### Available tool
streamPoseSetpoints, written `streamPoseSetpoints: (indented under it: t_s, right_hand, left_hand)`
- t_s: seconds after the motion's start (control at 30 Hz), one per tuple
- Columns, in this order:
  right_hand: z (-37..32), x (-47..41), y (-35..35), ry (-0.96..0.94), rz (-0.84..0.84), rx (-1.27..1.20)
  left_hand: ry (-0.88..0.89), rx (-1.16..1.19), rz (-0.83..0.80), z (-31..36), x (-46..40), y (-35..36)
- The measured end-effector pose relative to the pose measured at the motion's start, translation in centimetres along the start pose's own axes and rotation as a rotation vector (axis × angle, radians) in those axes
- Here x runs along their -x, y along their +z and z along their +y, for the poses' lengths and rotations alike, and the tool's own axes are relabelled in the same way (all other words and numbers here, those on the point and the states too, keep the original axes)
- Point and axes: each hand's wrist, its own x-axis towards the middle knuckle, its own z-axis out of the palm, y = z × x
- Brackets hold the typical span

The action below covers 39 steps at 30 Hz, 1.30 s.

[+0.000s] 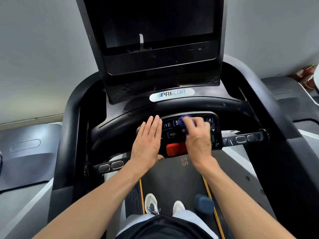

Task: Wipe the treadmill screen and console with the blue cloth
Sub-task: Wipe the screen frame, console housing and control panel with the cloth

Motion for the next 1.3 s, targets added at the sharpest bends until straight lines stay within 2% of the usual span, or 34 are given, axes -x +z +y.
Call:
streamPoseSetpoints:
  t_s: [0.07, 0.1, 0.2, 0.23, 0.27, 0.37, 0.4, 0.47, 0.57, 0.7, 0.8, 0.87, 1.03, 1.17, 1.2, 1.3]
  right_hand:
    - [0.6, 0.8, -0.2, 0.165, 0.040, -0.016]
    - [-0.1, 1.7, 0.1, 0.141, 0.019, 0.006]
    - [-1.4, 1.5, -0.1, -0.154, -0.103, 0.030]
    - [-0.8, 0.0, -0.5, -0.201, -0.128, 0.036]
    - [0.2, -1.4, -0.9, -0.189, -0.110, 0.047]
    - [2.7, -1.7, -1.4, 0.069, 0.015, 0.021]
    - [2.3, -0.6, -1.1, 0.083, 0.020, 0.043]
    - [0.5, 1.5, -0.5, -0.018, -0.032, 0.071]
    - [0.9, -0.3, -0.7, -0.119, -0.099, 0.041]
    - [2.8, -0.3, -1.3, 0.140, 0.033, 0.016]
    - [0.1, 2.3, -0.4, -0.053, -0.048, 0.025]
    - [0.4, 0.9, -0.2, -0.154, -0.071, 0.009]
    - [3.2, 0.4, -0.6, 0.117, 0.076, 0.028]
    - [1.4, 0.4, 0.0, -0.096, -0.007, 0.037]
    - [2.0, -0.4, -0.1, -0.081, 0.015, 0.027]
    - [3.4, 0.5, -0.7, 0.186, 0.100, -0.049]
  left_hand:
    - [-0.020, -0.025, -0.012, 0.3, 0.2, 0.1]
    - [-0.028, -0.043, -0.015, 0.4, 0.2, -0.1]
    - [-0.015, -0.062, -0.001, 0.7, -0.1, -0.4]
    - [-0.001, -0.061, -0.001, 0.7, -0.1, -0.5]
    - [0.009, -0.066, -0.010, 0.7, -0.1, -0.8]
    - [-0.002, -0.067, -0.032, 1.2, -0.2, -1.1]
    - [-0.011, -0.062, -0.037, 1.5, -0.3, -1.2]
    - [-0.027, -0.053, -0.055, 1.9, -0.7, -1.4]
    - [-0.039, -0.045, -0.087, 2.2, -1.0, -1.4]
    - [-0.032, -0.035, -0.116, 3.0, -1.6, -1.7]
    - [-0.061, -0.017, -0.108, 3.9, -2.3, -1.8]
    - [-0.076, -0.026, -0.105, 4.2, -2.5, -1.5]
    - [-0.098, -0.058, -0.113, 4.9, -2.3, -1.0]
    - [-0.120, -0.081, -0.095, 5.4, -2.7, -0.9]
    - [-0.122, -0.080, -0.108, 5.5, -2.7, -1.0]
    - [-0.133, -0.068, -0.129, 5.8, -2.6, -1.0]
